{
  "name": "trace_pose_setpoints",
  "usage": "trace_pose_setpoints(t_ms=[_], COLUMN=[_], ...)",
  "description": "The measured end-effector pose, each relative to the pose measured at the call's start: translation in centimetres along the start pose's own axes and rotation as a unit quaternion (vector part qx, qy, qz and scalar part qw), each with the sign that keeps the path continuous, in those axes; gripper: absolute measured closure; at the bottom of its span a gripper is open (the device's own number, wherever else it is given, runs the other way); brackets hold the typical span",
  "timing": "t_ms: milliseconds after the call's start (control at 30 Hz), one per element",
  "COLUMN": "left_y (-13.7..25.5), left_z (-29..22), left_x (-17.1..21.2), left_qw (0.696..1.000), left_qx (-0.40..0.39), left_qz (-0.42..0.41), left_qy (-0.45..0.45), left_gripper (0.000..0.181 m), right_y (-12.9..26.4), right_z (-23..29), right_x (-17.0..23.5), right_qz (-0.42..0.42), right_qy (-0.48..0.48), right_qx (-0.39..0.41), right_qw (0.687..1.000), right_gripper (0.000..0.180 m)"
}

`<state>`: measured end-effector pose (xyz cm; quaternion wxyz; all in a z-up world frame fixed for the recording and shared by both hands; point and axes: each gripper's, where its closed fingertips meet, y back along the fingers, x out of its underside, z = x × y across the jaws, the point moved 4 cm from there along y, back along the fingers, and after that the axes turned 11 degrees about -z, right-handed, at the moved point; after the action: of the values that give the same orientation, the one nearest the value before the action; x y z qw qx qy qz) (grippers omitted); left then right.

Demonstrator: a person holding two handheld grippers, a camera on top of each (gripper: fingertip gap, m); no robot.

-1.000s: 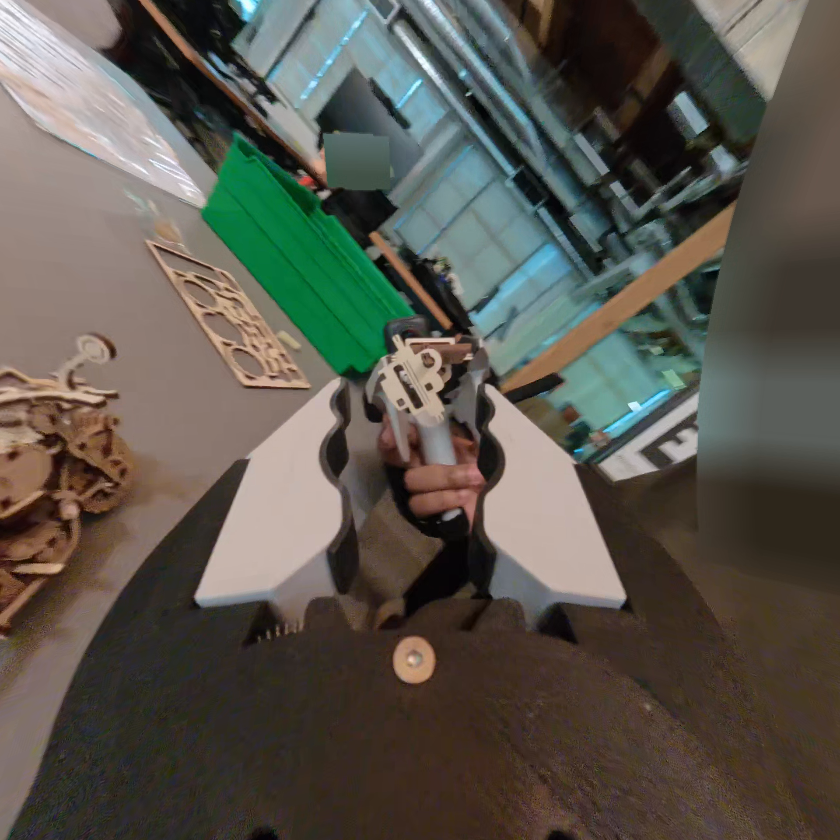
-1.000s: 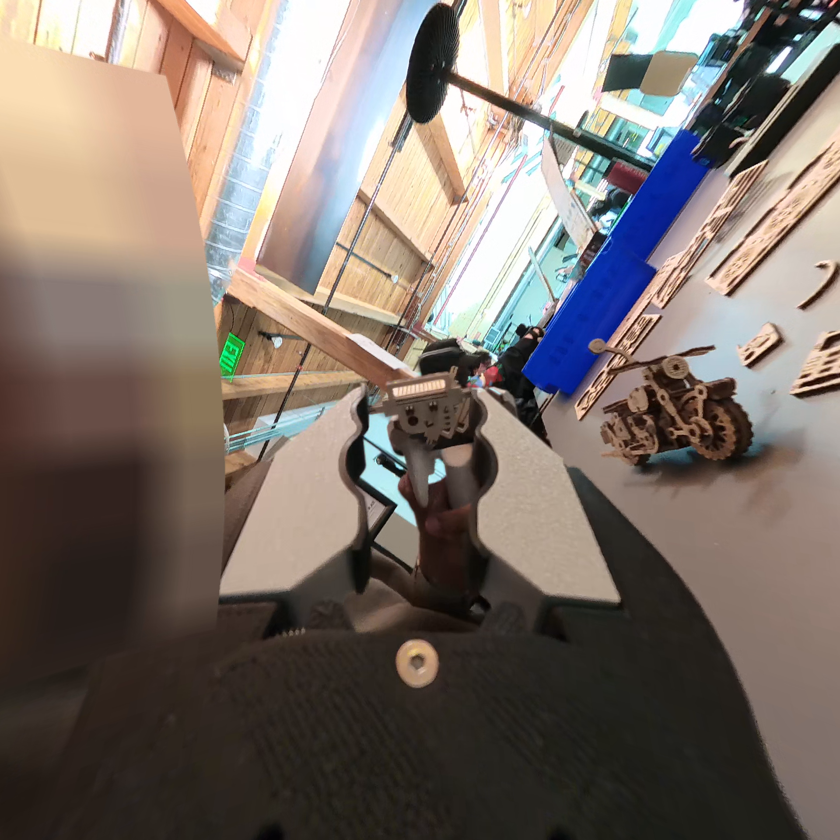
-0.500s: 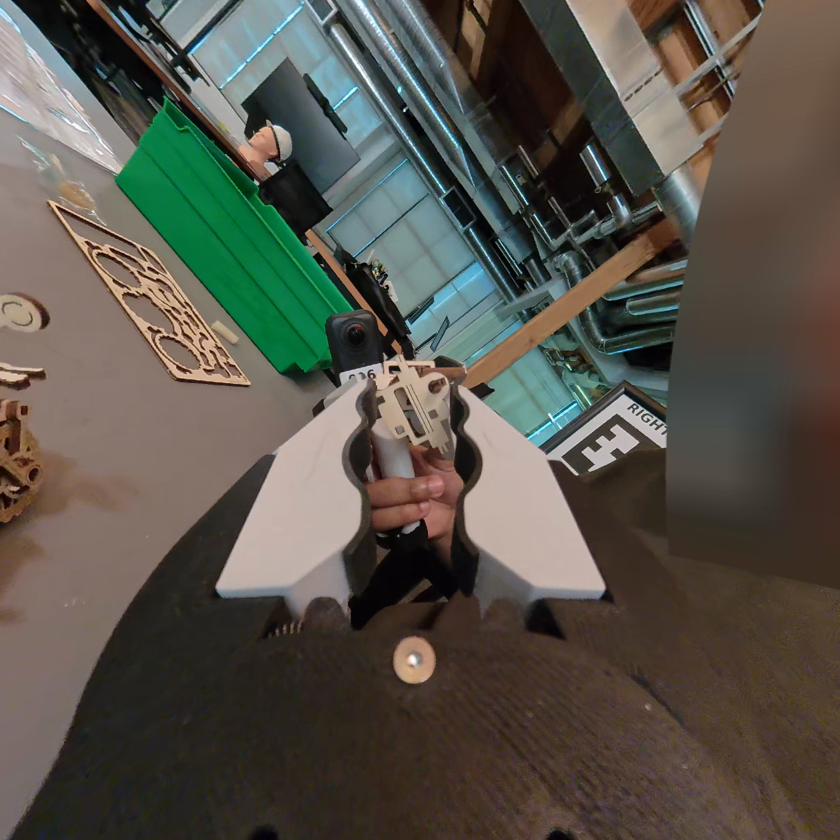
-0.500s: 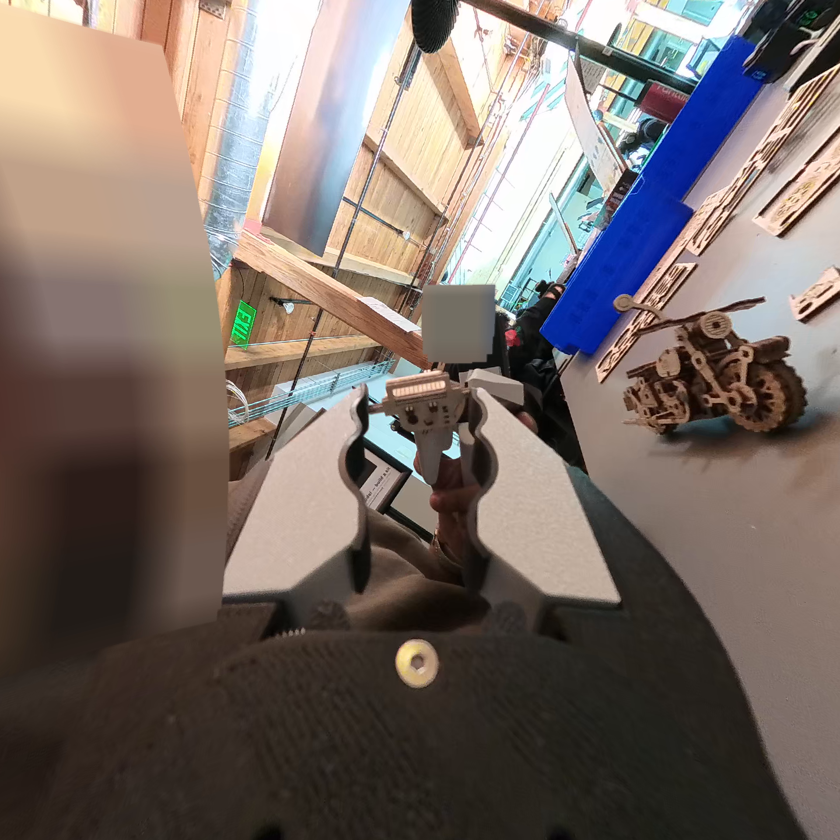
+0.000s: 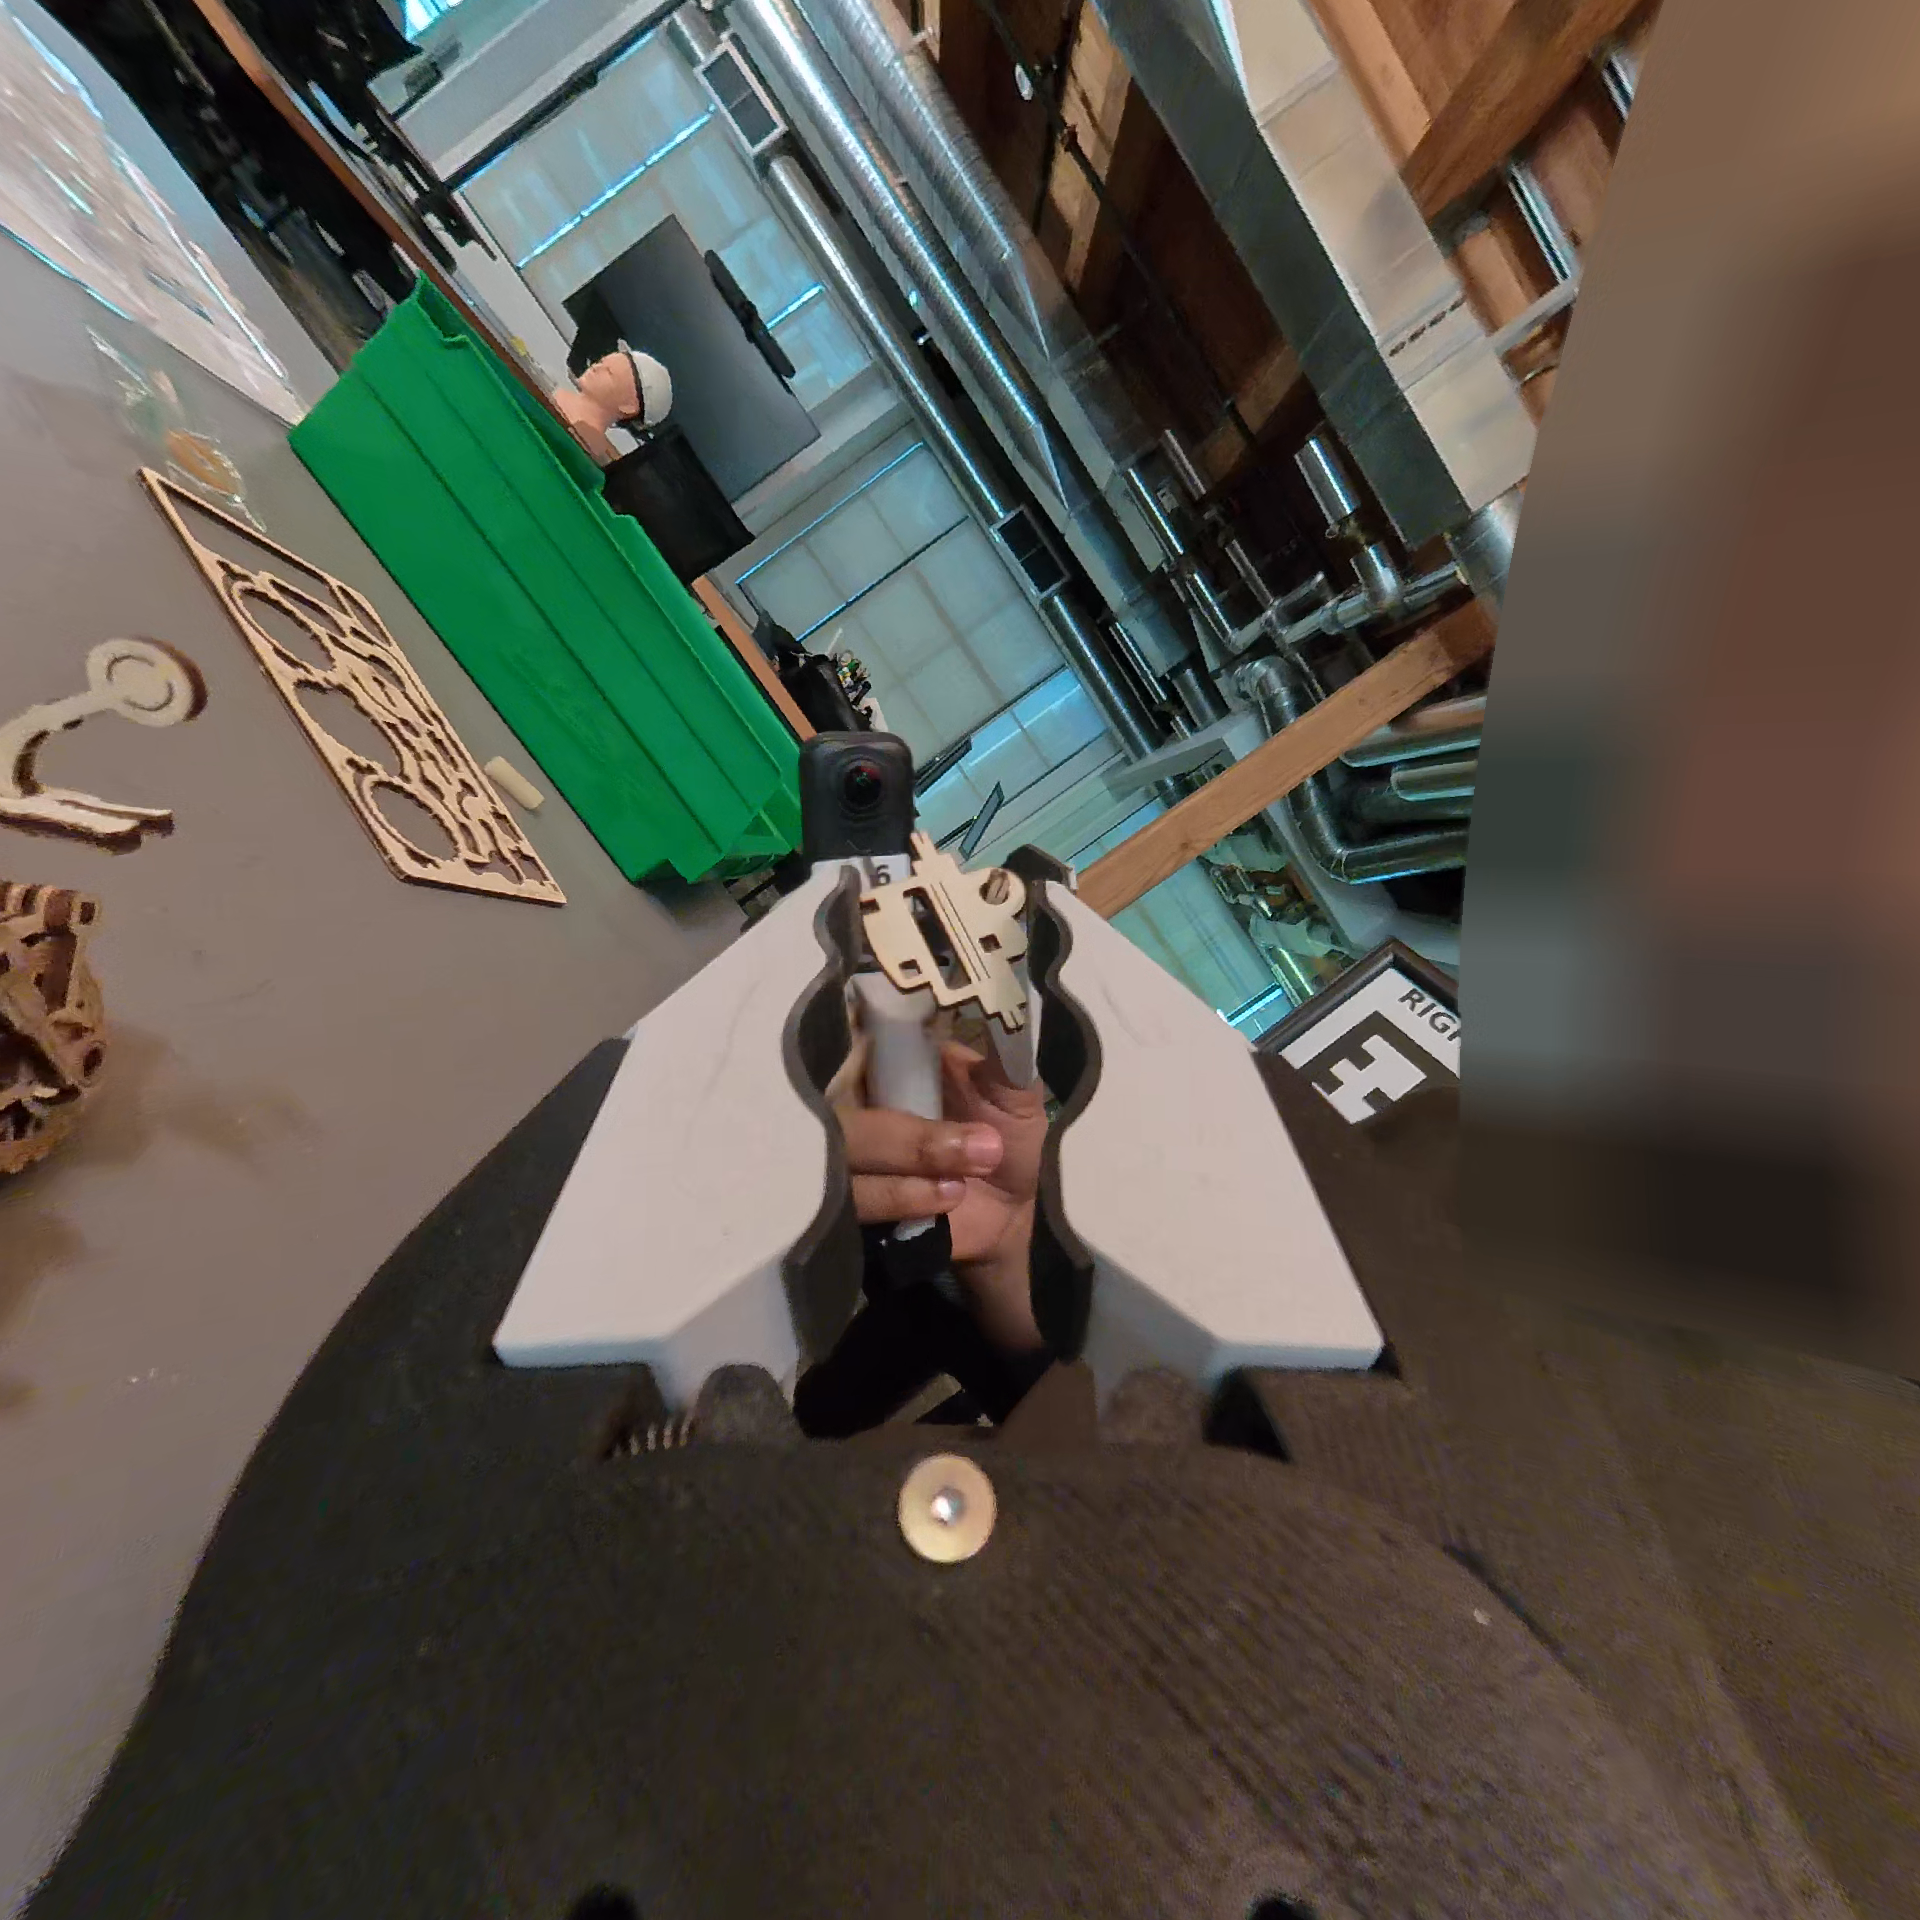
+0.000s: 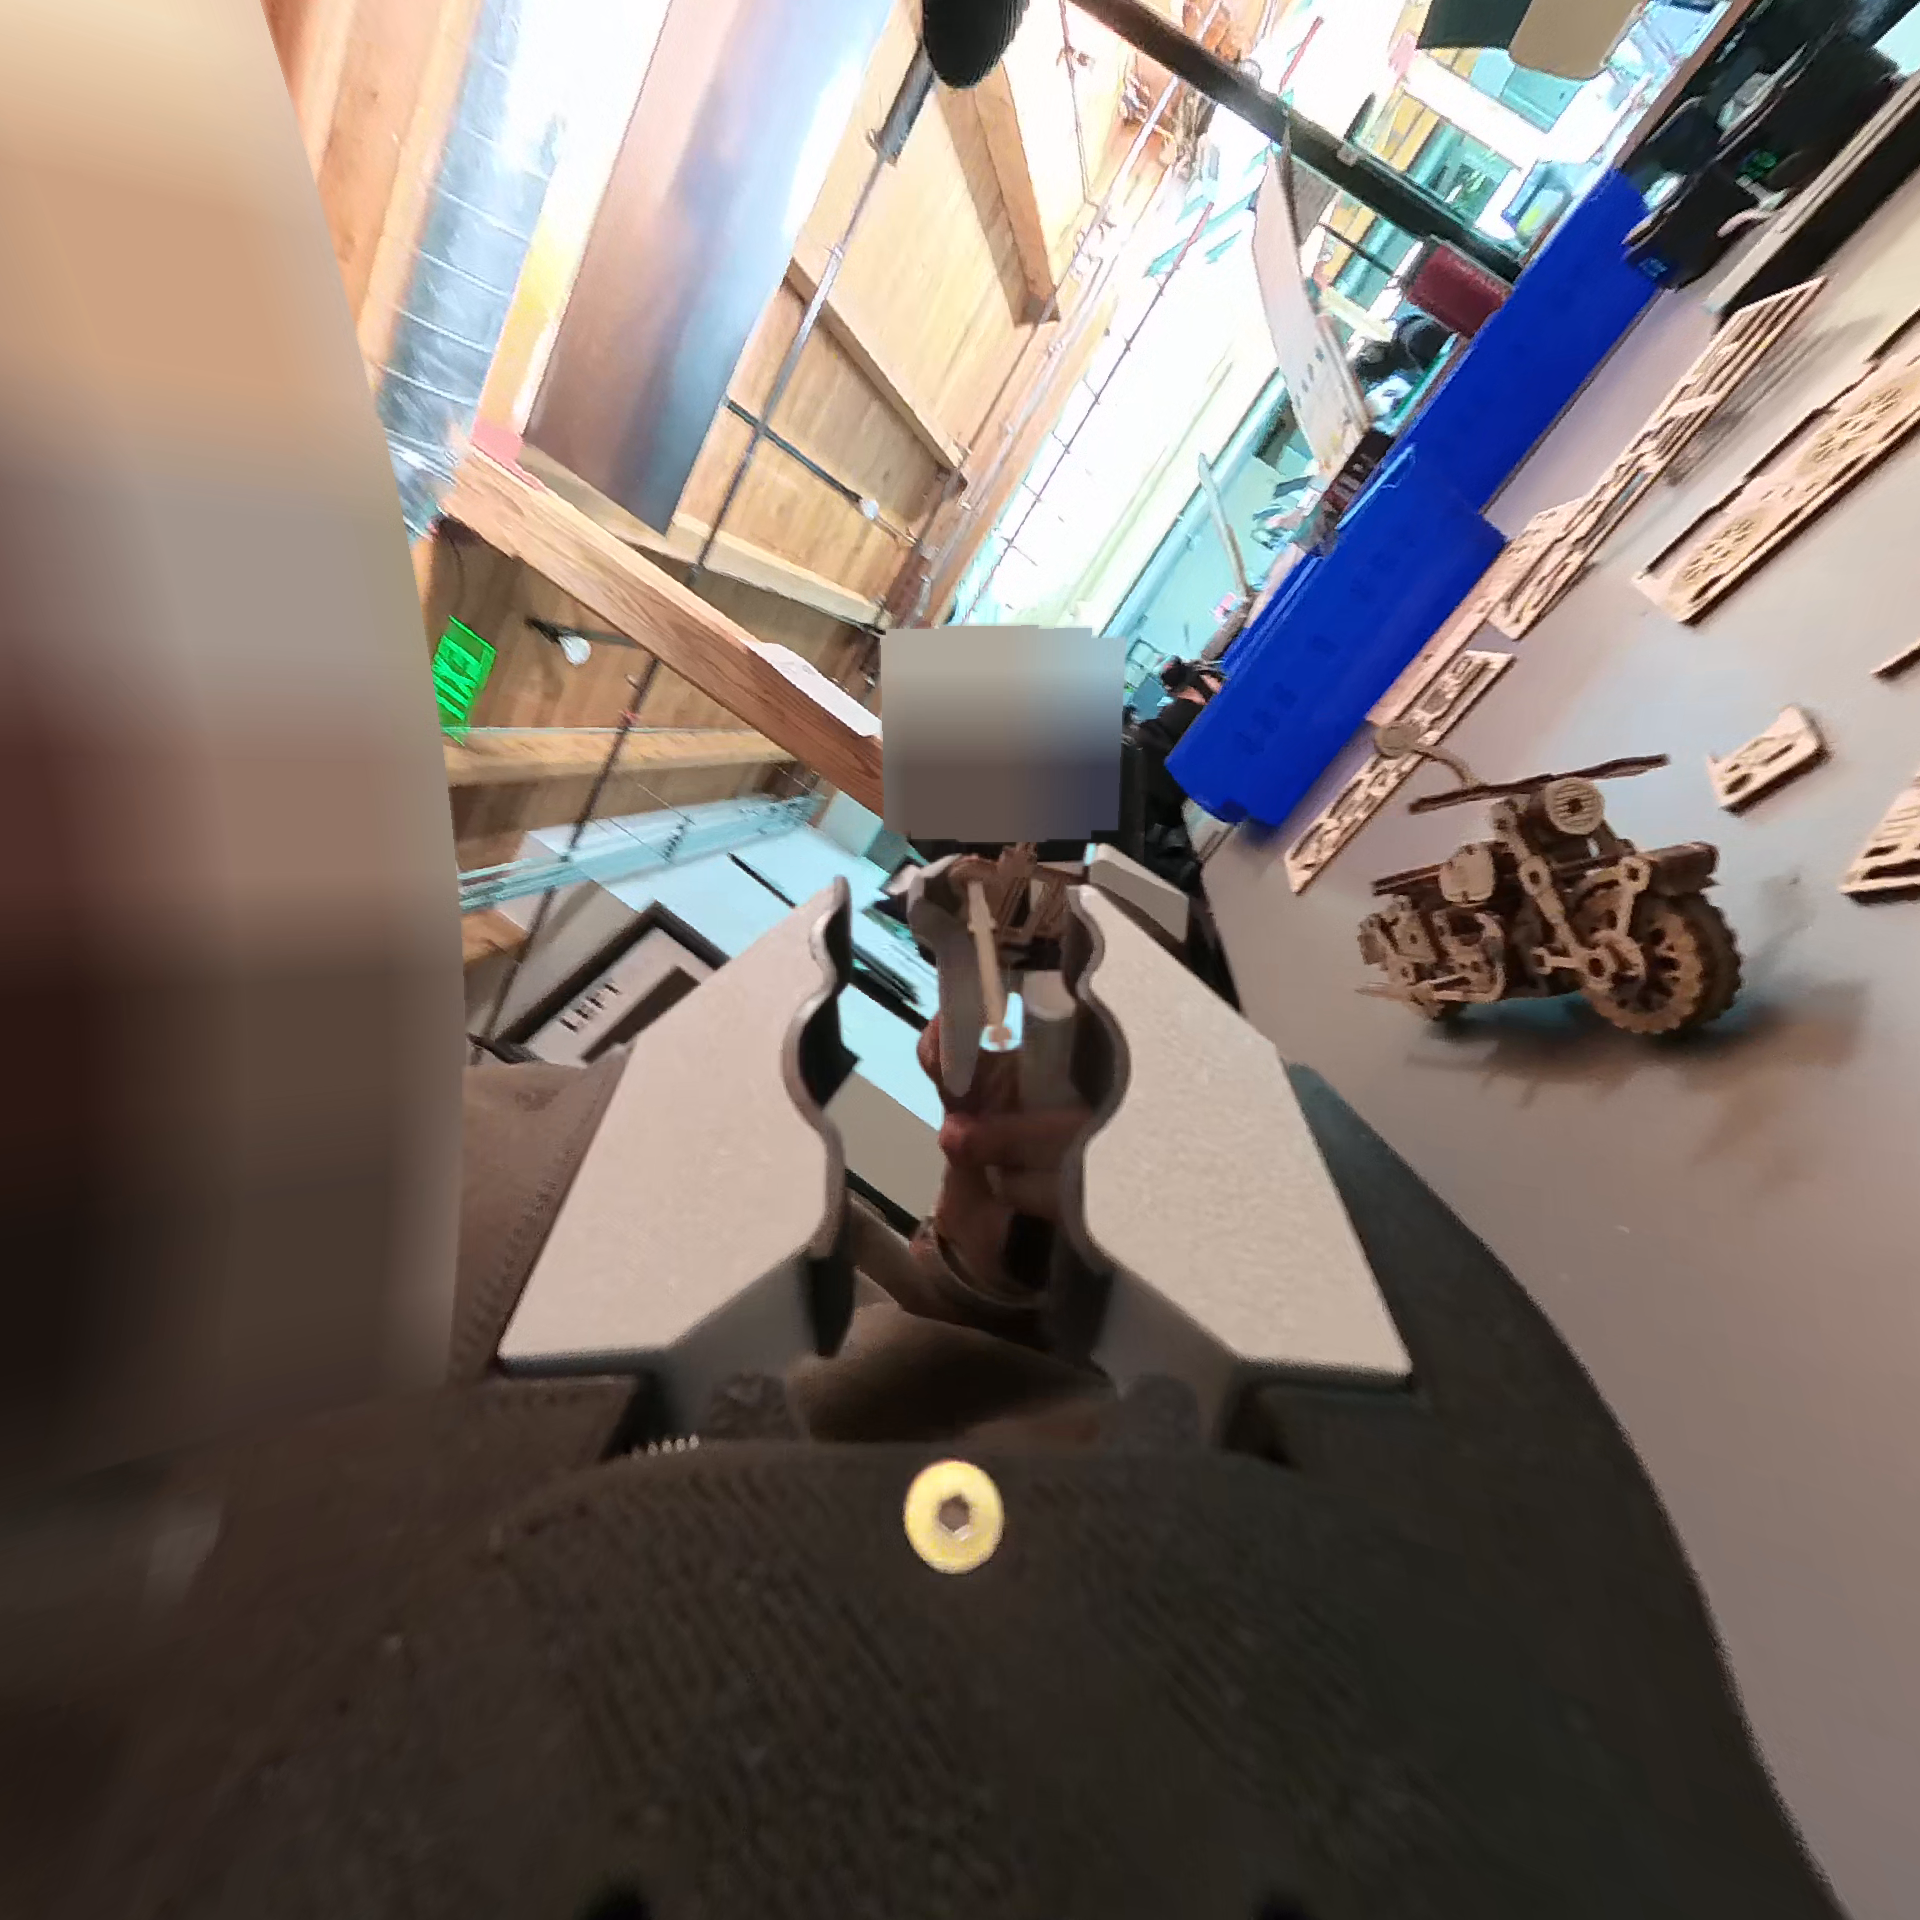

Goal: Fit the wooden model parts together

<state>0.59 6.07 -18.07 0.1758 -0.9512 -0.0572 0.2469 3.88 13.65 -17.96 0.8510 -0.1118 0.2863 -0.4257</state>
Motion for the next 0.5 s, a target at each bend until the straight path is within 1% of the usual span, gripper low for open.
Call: trace_pose_setpoints(t_ms=[100,133,167,267,367,400,500], left_y=[0.1,0.3,0.5,1.5,2.6,2.7,2.6], left_z=[0.9,1.4,2.0,3.7,5.4,5.5,5.8], left_x=[0.0,-0.1,-0.4,-1.2,-1.5,-1.2,0.2], left_qw=[1.000,0.999,0.998,0.994,0.983,0.981,0.971], left_qx=[-0.023,-0.036,-0.054,-0.103,-0.162,-0.169,-0.183], left_qz=[-0.001,-0.003,-0.008,-0.017,-0.009,0.004,0.070], left_qy=[-0.010,-0.016,-0.024,-0.045,-0.083,-0.096,-0.136], left_gripper=[0.151,0.151,0.151,0.151,0.150,0.150,0.150], right_y=[0.2,0.4,0.7,1.4,1.8,1.8,1.9], right_z=[-0.3,-0.6,-0.8,-0.7,-0.6,-0.6,-0.8], right_x=[-0.2,-0.4,-0.7,-1.9,-2.5,-2.5,-2.5], right_qz=[-0.001,-0.004,-0.009,-0.016,0.006,0.017,0.041], right_qy=[0.011,0.011,0.012,0.037,0.103,0.130,0.190], right_qx=[0.011,0.017,0.024,0.032,0.066,0.080,0.118], right_qw=[1.000,1.000,1.000,0.999,0.992,0.988,0.974], right_gripper=[0.152,0.153,0.153,0.165,0.163,0.163,0.150])
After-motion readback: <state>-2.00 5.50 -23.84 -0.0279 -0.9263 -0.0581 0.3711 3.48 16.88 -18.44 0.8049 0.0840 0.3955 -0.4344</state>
